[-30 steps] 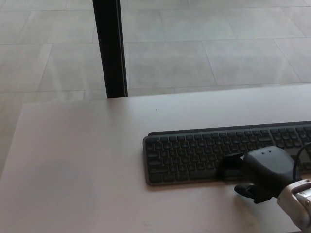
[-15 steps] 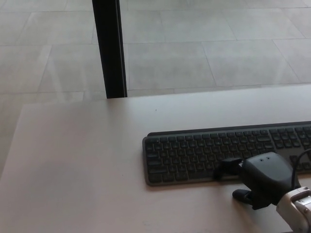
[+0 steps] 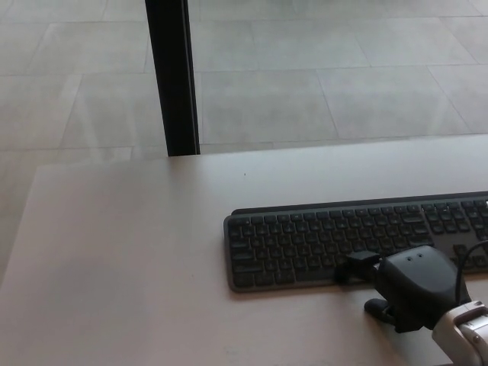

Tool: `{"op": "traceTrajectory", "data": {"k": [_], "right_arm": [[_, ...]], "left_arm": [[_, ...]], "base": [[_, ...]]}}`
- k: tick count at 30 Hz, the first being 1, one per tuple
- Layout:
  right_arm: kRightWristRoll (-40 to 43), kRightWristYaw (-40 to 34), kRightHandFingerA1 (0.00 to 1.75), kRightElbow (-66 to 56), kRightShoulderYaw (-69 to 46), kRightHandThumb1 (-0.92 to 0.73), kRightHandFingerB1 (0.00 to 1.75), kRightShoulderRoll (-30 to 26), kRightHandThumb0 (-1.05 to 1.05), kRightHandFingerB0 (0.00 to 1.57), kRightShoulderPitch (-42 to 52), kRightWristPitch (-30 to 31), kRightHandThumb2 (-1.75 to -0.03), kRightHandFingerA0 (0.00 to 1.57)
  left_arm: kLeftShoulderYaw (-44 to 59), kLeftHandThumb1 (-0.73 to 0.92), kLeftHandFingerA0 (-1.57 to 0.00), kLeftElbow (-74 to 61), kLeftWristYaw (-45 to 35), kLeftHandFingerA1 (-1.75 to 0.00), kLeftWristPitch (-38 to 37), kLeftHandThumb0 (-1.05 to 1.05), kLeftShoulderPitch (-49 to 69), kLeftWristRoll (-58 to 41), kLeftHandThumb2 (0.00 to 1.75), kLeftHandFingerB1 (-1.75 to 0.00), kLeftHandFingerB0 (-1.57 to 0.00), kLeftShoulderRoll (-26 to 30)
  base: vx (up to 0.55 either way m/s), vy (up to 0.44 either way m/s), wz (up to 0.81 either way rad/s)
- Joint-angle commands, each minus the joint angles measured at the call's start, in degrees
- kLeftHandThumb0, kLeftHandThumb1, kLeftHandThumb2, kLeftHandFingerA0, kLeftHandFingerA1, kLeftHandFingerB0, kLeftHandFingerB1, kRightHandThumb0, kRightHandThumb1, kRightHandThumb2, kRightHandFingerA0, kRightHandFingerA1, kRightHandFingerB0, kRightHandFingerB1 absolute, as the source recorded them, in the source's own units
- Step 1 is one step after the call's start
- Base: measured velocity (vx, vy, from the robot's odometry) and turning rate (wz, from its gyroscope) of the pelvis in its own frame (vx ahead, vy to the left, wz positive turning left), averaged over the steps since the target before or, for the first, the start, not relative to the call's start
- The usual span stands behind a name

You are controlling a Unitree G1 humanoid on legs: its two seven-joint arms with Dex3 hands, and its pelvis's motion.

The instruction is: The robot uses its right fingers to click on the space key of the black keyboard placed on the center of the white desk.

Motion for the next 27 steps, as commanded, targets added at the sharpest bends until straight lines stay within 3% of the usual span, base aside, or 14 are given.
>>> {"op": "traceTrajectory", "data": {"k": [1,6,9,12,16,17,19,21,22,24,25,27], "right_arm": [[-1.92,2.53,1.55,1.76,0.99,-0.63,0.46,-1.56,-0.34,0.63,1.03,1.12,-0.63,0.69],[-1.60,2.88,1.54,1.44,0.76,-0.63,0.48,-2.39,-0.34,0.64,-0.11,-0.30,-0.65,0.71],[-1.14,3.62,1.54,0.78,0.22,-0.62,0.47,-3.12,-0.34,0.64,-1.31,-1.42,-0.64,0.75],[-0.15,3.54,1.56,0.12,-0.82,-0.60,0.48,-3.47,-0.34,0.66,-2.02,-2.63,-0.64,0.76],[6.03,8.47,1.52,-4.85,-5.77,-0.60,0.47,-3.53,-0.33,0.68,-2.28,-4.06,-0.64,0.79],[9.56,11.90,1.48,-8.95,-8.76,-0.60,0.47,-3.43,-0.31,0.69,-2.28,-2.85,-0.61,0.89],[14.14,15.54,1.51,-12.53,-12.46,-0.60,0.48,-3.03,-0.31,0.68,-2.58,-1.47,-0.62,0.91],[16.34,17.58,1.45,-15.04,-14.88,-0.61,0.47,-3.05,-0.30,0.68,-2.71,-0.40,-0.62,0.87],[17.94,18.41,1.23,-16.24,-16.34,-0.58,0.46,-3.01,-0.28,0.70,-3.00,-0.14,-0.58,0.91],[20.35,19.68,1.23,-18.05,-18.55,-0.58,0.46,-2.91,-0.28,0.70,-3.45,0.27,-0.58,0.91],[25.20,23.02,1.15,-21.20,-22.03,-0.59,0.47,-3.53,-0.23,0.67,-4.27,2.38,-0.57,0.87],[29.97,24.87,1.21,-23.31,-25.54,-0.57,0.50,-3.49,-0.18,0.66,-4.72,2.98,-0.56,0.88]], "left_arm": [[-0.26,0.60,-0.74,0.25,0.17,-0.80,-1.53,-0.47,-0.01,-0.12,0.58,-0.60,-0.68,1.16],[-0.12,0.61,-0.79,0.15,0.16,-0.86,-1.33,-0.46,0.05,-0.50,0.57,-0.62,-0.69,1.08],[-0.39,0.62,-0.74,0.04,-0.27,-0.76,-1.41,-0.48,0.19,-0.30,0.58,-0.59,-0.68,1.18],[-0.44,0.61,-0.73,0.06,-0.01,-0.79,-1.31,-0.48,0.09,-0.51,0.58,-0.59,-0.67,1.15],[0.00,0.62,-0.68,-0.08,-0.72,-0.78,-1.21,-0.46,0.33,-1.20,0.58,-0.61,-0.65,1.04],[-0.29,0.61,-0.72,-0.15,-0.27,-0.82,-1.41,-0.46,0.53,-0.79,0.58,-0.61,-0.67,0.95],[-0.52,0.60,-0.76,0.14,0.05,-0.80,-1.19,-0.48,0.57,-0.47,0.58,-0.59,-0.69,1.03],[-0.54,0.60,-0.78,0.24,0.52,-0.81,-0.95,-0.48,0.38,-0.43,0.58,-0.60,-0.70,1.06],[-0.80,0.61,-0.77,0.31,0.74,-0.78,-0.99,-0.48,0.49,-0.13,0.58,-0.59,-0.70,1.13],[-1.19,0.61,-0.77,0.42,1.06,-0.78,-1.05,-0.48,0.64,0.32,0.58,-0.59,-0.70,1.23],[-0.71,0.61,-0.76,0.36,0.48,-0.78,-1.09,-0.47,0.85,-0.29,0.58,-0.60,-0.71,1.16],[-0.81,0.62,-0.78,0.22,0.68,-0.79,-1.15,-0.47,1.10,-0.21,0.58,-0.60,-0.71,1.14]], "base": [[0.00,0.000,0.00],[0.00,0.000,0.00],[0.00,0.000,0.00],[0.00,0.000,0.00],[0.00,0.000,0.00],[0.00,0.000,0.00],[0.00,0.000,0.00],[0.00,0.000,0.00],[0.00,0.000,0.00],[0.00,0.000,0.00],[0.00,0.000,0.00],[0.00,0.000,0.00]]}}
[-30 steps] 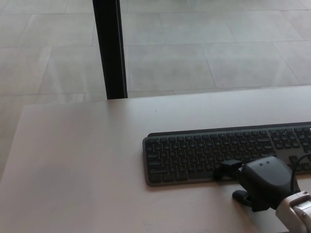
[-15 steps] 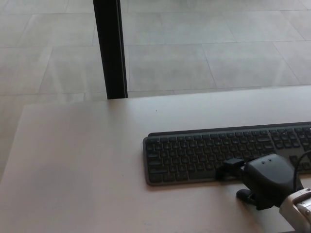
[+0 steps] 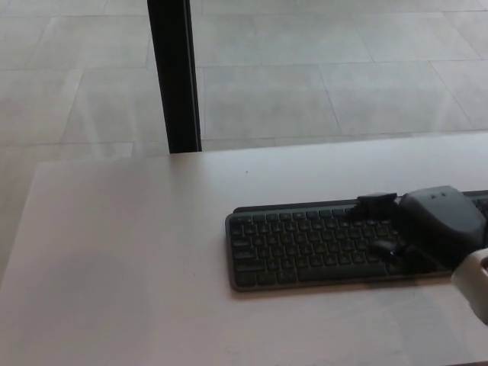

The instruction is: The robot uses its right fingers to click on the space key of the black keyboard placed on the center of the white desk.

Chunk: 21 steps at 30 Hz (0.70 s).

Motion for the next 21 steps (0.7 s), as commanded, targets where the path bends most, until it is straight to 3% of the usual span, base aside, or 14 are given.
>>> {"op": "traceTrajectory", "data": {"k": [1,2,3,4,7,9,11,12,16,17,18,21], "right_arm": [[21.17,14.02,1.27,-9.43,-12.94,-0.56,0.51,-1.88,-0.21,0.67,-3.01,4.61,-0.58,0.89],[21.60,14.52,1.16,-10.27,-14.09,-0.42,0.62,-2.40,-0.29,0.59,-3.02,5.18,-0.82,0.96],[21.15,13.50,1.15,-10.27,-15.30,-0.42,0.63,-3.30,-0.32,0.62,-3.02,4.20,-0.82,0.98],[20.83,12.98,1.22,-10.35,-16.69,-0.59,0.46,-4.47,-0.29,0.70,-2.94,3.98,-0.58,0.88],[20.59,13.17,1.20,-10.63,-20.13,-0.59,0.44,-6.20,-0.29,0.69,-2.40,5.37,-0.58,0.89],[24.64,12.46,1.27,-5.78,-25.67,-0.59,0.45,-8.16,-0.22,0.68,-1.35,3.00,-0.58,0.85],[26.35,12.80,1.18,-6.42,-29.75,-0.59,0.45,-8.70,-0.18,0.67,0.23,6.16,-0.58,0.87],[27.91,12.69,1.22,-6.47,-33.25,-0.60,0.45,-9.57,-0.26,0.67,1.92,7.20,-0.58,0.88],[29.68,11.55,1.18,-6.48,-39.91,-0.58,0.46,-9.74,-0.25,0.72,4.56,8.67,-0.57,0.92],[30.29,10.72,1.09,-7.60,-44.17,-0.45,0.61,-9.69,-0.31,0.62,6.68,12.69,-0.84,0.96],[30.10,10.03,1.24,-7.21,-46.11,-0.57,0.45,-9.99,-0.23,0.69,7.79,13.30,-0.57,0.95],[34.99,9.68,1.29,-5.30,-52.93,-0.58,0.49,-8.78,-0.16,0.69,10.09,13.22,-0.59,0.98]], "left_arm": [[-0.75,0.63,-0.78,0.27,0.29,-0.83,-1.01,-0.48,1.23,0.62,0.59,-0.60,-0.69,1.32],[-0.92,0.63,-0.77,0.22,0.57,-0.82,-0.90,-0.48,1.25,0.78,0.59,-0.60,-0.70,1.33],[-0.63,0.63,-0.73,0.20,0.29,-0.79,-1.00,-0.47,1.42,0.41,0.59,-0.60,-0.68,1.24],[-0.43,0.62,-0.74,0.31,0.04,-0.74,-1.13,-0.49,1.54,0.18,0.58,-0.57,-0.66,1.22],[-0.66,0.62,-0.74,0.52,0.24,-0.73,-1.30,-0.49,1.82,0.42,0.59,-0.57,-0.67,1.24],[-0.71,0.61,-0.80,0.39,0.20,-0.80,-1.12,-0.50,2.07,0.39,0.59,-0.60,-0.69,1.43],[-0.70,0.62,-0.78,0.22,0.06,-0.81,-1.09,-0.49,2.13,0.25,0.58,-0.59,-0.68,1.41],[-0.61,0.62,-0.80,0.18,0.37,-0.79,-0.99,-0.48,2.02,0.14,0.58,-0.59,-0.69,1.38],[-0.16,0.62,-0.78,0.40,0.33,-0.78,-0.92,-0.47,1.41,-0.35,0.58,-0.59,-0.69,1.53],[0.27,0.61,-0.77,0.18,0.12,-0.78,-0.73,-0.47,1.40,-0.86,0.58,-0.58,-0.69,1.49],[0.30,0.61,-0.77,0.07,0.13,-0.79,-0.74,-0.48,1.42,-0.90,0.58,-0.58,-0.68,1.47],[0.31,0.61,-0.76,0.13,0.22,-0.75,-0.74,-0.47,1.29,-0.88,0.58,-0.58,-0.67,1.57]], "base": [[0.00,0.000,0.00],[0.00,0.000,0.00],[0.00,0.000,0.00],[0.00,0.000,0.00],[0.00,0.000,0.00],[0.00,0.000,0.00],[0.00,0.000,0.00],[0.00,0.000,0.00],[0.00,0.000,0.00],[0.00,0.000,0.00],[0.00,0.000,0.00],[0.00,0.000,0.00]]}}
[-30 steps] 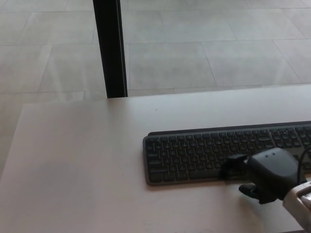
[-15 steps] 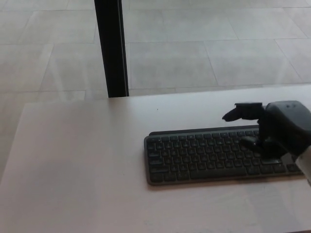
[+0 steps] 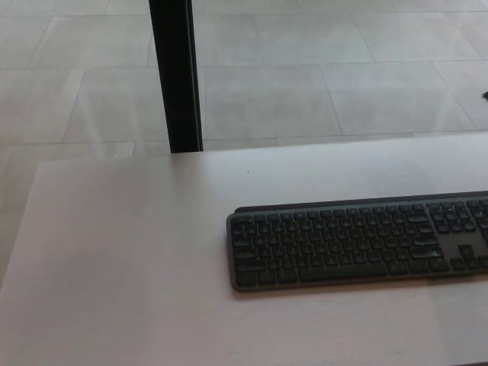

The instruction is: The robot uses its right fingers to click on the space key of the black keyboard placed on the center of the white desk.

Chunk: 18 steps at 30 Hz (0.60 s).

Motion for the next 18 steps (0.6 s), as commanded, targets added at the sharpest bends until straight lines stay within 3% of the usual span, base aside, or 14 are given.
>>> {"op": "traceTrajectory", "data": {"k": [1,2,3,5,9,11,12,17,18], "right_arm": [[22.11,1.52,1.30,1.01,-25.47,-0.57,0.49,-1.40,-0.22,0.70,8.36,12.23,-0.59,0.99],[26.64,0.79,1.41,2.52,-31.05,-0.48,0.52,-0.49,-0.32,0.71,7.95,16.72,-0.63,1.02],[29.65,0.11,1.38,3.87,-34.87,-0.46,0.54,-0.04,-0.34,0.73,7.43,19.31,-0.64,1.08],[35.71,-3.83,1.22,11.04,-44.17,-0.50,0.56,-0.05,-0.38,0.75,7.12,17.96,-0.63,1.16],[37.30,-8.02,1.23,17.32,-49.81,-0.49,0.61,-0.19,-0.40,0.76,7.91,14.57,-0.67,1.07],[41.47,-10.92,1.21,25.44,-56.17,-0.58,0.69,-1.72,-0.49,0.70,7.67,14.61,-0.68,1.04],[42.03,-11.82,1.25,26.90,-57.51,-0.62,0.77,-1.74,-0.51,0.67,7.86,14.30,-0.64,1.02],[45.66,-17.04,1.36,33.71,-64.40,-0.61,0.87,-0.88,-0.46,0.64,9.21,13.79,-0.70,1.01],[46.44,-17.47,1.42,35.63,-65.47,-0.62,0.97,-0.94,-0.45,0.70,9.29,13.58,-0.72,0.94]], "left_arm": [[0.29,0.61,-0.76,0.19,0.46,-0.76,-0.84,-0.48,0.64,-0.31,0.58,-0.58,-0.67,1.62],[0.16,0.62,-0.74,0.35,-0.04,-0.74,-1.11,-0.48,0.82,-0.17,0.58,-0.58,-0.67,1.69],[0.10,0.62,-0.76,0.46,0.00,-0.75,-1.22,-0.47,0.86,-0.08,0.58,-0.58,-0.69,1.71],[-0.31,0.63,-0.75,0.37,0.50,-0.74,-1.35,-0.47,0.98,0.38,0.59,-0.59,-0.67,1.68],[0.22,0.62,-0.73,0.17,0.15,-0.77,-1.11,-0.47,0.95,-0.27,0.58,-0.59,-0.68,1.67],[0.78,0.61,-0.73,0.30,0.34,-0.78,-1.31,-0.47,0.83,-0.80,0.58,-0.61,-0.69,1.50],[0.72,0.61,-0.75,0.33,0.31,-0.79,-1.26,-0.48,0.86,-0.74,0.58,-0.60,-0.69,1.48],[0.48,0.62,-0.74,0.48,0.33,-0.76,-1.01,-0.46,1.12,-0.49,0.58,-0.58,-0.66,1.37],[0.53,0.62,-0.71,0.37,0.17,-0.80,-1.17,-0.46,1.16,-0.59,0.58,-0.60,-0.68,1.08]], "base": [[0.00,0.000,0.00],[0.00,0.000,0.00],[0.00,0.000,0.00],[0.00,0.000,0.00],[0.00,0.000,0.00],[0.00,0.000,0.00],[0.00,0.000,0.00],[0.00,0.000,0.00],[0.00,0.000,0.00]]}}
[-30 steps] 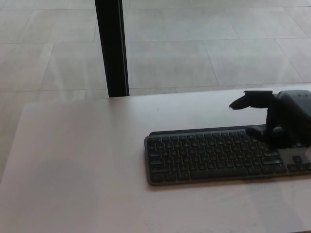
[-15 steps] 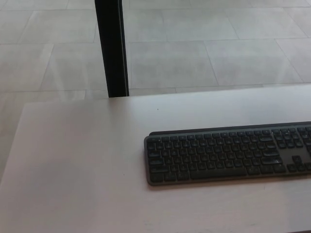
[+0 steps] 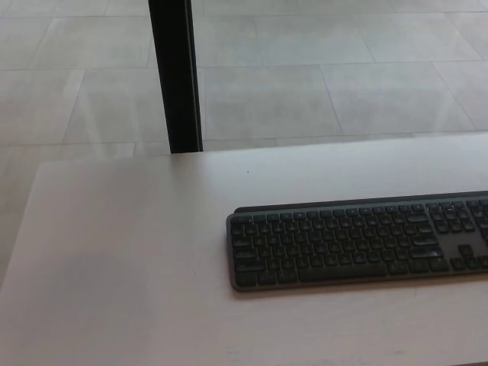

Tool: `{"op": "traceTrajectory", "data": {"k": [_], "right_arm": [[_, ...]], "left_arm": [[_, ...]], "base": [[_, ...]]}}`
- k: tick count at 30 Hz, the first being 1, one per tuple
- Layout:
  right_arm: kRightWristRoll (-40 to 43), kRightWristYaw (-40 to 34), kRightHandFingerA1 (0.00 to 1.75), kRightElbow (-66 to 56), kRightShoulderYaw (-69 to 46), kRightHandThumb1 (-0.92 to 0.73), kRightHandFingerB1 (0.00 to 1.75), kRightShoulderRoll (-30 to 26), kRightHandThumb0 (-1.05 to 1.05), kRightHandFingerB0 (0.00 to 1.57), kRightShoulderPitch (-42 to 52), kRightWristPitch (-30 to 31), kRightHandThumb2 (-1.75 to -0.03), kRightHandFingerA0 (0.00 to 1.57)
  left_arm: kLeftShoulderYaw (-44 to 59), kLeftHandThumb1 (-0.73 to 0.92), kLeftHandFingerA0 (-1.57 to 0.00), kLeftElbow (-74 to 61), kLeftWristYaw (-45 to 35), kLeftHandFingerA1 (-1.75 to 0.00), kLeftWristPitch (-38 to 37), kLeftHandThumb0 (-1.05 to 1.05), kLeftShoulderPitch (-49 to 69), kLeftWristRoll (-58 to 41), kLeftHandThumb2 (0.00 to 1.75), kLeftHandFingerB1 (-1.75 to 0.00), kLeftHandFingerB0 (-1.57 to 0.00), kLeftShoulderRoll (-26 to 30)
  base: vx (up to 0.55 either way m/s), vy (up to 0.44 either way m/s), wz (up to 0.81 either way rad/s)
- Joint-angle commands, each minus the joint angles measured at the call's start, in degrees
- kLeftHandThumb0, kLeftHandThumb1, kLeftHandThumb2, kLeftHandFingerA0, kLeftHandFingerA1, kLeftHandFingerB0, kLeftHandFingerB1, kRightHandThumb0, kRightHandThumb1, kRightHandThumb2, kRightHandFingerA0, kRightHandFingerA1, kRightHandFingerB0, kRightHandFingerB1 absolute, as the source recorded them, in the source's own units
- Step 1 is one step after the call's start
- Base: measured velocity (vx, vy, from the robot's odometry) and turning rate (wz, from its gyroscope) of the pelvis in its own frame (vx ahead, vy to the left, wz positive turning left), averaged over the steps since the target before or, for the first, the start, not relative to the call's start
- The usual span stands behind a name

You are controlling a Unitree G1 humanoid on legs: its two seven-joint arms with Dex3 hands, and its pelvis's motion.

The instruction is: The robot uses its right fingers to click on the space key of the black keyboard placed on the center of the white desk.

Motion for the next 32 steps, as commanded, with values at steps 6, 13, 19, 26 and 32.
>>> {"op": "traceTrajectory", "data": {"k": [6,13,19,26,32], "right_arm": [[36.16,-18.23,1.53,31.61,-40.46,-0.48,1.28,1.31,-0.27,0.87,4.30,11.81,-0.90,1.08],[34.63,-16.62,1.61,34.48,-41.15,-0.48,0.99,2.86,-0.27,0.68,5.20,13.55,-0.86,0.88],[31.84,-17.23,1.54,36.91,-39.90,-0.48,1.11,2.79,-0.25,0.75,4.36,13.73,-0.86,0.92],[26.64,-8.92,1.27,36.17,-32.31,-0.54,0.87,7.11,-0.43,0.84,6.68,10.54,-0.69,1.06],[26.26,-8.04,0.81,34.12,-26.45,-0.50,0.66,8.79,-0.45,0.67,7.76,8.52,-0.64,1.05]], "left_arm": [[0.88,0.62,-0.73,0.48,-0.43,-0.80,-1.64,-0.48,2.32,-0.94,0.58,-0.61,-0.68,0.34],[0.52,0.63,-0.78,0.43,-0.24,-0.80,-1.39,-0.46,2.54,-0.55,0.59,-0.59,-0.68,0.49],[1.90,0.62,-0.71,0.36,-0.22,-0.80,-1.06,-0.45,1.84,-2.02,0.58,-0.60,-0.66,0.62],[1.17,0.62,-0.74,0.27,0.23,-0.78,-0.98,-0.47,1.65,-1.11,0.58,-0.59,-0.69,0.85],[1.39,0.62,-0.72,0.13,-0.24,-0.79,-1.43,-0.47,1.85,-1.06,0.58,-0.60,-0.68,0.55]], "base": [[0.00,0.000,0.00],[0.00,0.000,0.00],[0.00,0.000,0.00],[0.00,0.000,0.00],[0.00,0.000,0.00]]}}
